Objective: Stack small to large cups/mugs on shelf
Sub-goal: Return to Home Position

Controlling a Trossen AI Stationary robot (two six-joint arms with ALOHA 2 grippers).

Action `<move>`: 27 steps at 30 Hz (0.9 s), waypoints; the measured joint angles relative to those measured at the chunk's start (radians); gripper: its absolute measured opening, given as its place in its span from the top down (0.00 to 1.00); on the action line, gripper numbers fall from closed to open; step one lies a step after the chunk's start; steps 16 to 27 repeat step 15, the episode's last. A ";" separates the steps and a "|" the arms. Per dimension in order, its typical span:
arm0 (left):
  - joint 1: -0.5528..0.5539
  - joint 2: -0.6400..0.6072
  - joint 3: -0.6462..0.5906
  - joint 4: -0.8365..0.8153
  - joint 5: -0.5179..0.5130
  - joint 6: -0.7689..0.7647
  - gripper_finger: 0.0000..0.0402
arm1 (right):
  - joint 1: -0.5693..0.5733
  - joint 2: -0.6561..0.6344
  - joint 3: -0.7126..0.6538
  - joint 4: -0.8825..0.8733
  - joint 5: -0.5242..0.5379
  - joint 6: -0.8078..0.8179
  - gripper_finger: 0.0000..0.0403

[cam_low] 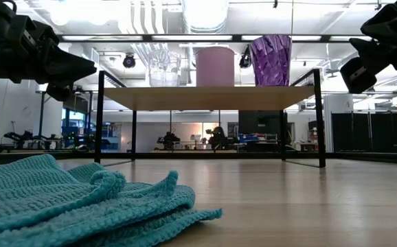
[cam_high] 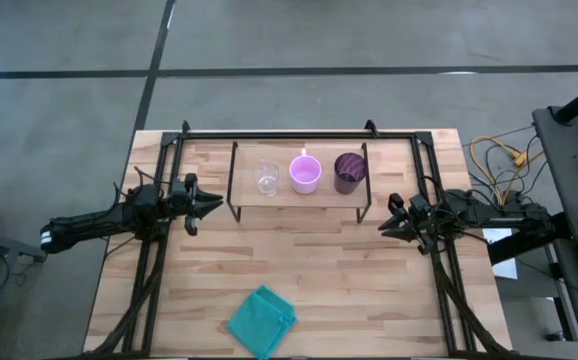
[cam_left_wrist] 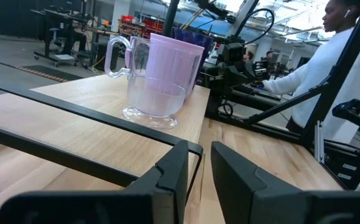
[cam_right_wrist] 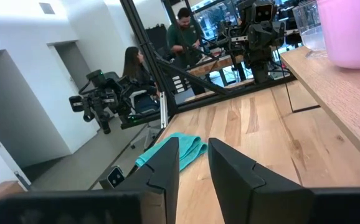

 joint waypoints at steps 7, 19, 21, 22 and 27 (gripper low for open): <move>0.000 0.000 0.000 0.000 0.000 0.000 0.86 | 0.000 0.000 0.000 0.000 0.000 0.000 0.82; 0.000 0.000 0.000 0.000 0.000 0.000 0.86 | 0.000 0.000 0.000 0.000 0.000 0.000 0.81; 0.000 0.000 0.000 0.000 0.000 0.000 0.86 | 0.000 0.000 0.000 0.000 0.000 0.000 0.81; 0.000 0.000 0.000 0.000 0.000 0.000 0.86 | 0.000 0.000 0.000 0.000 0.000 0.000 0.81; 0.000 0.000 0.000 0.000 0.000 0.000 0.86 | 0.000 0.000 0.000 0.000 0.000 0.000 0.81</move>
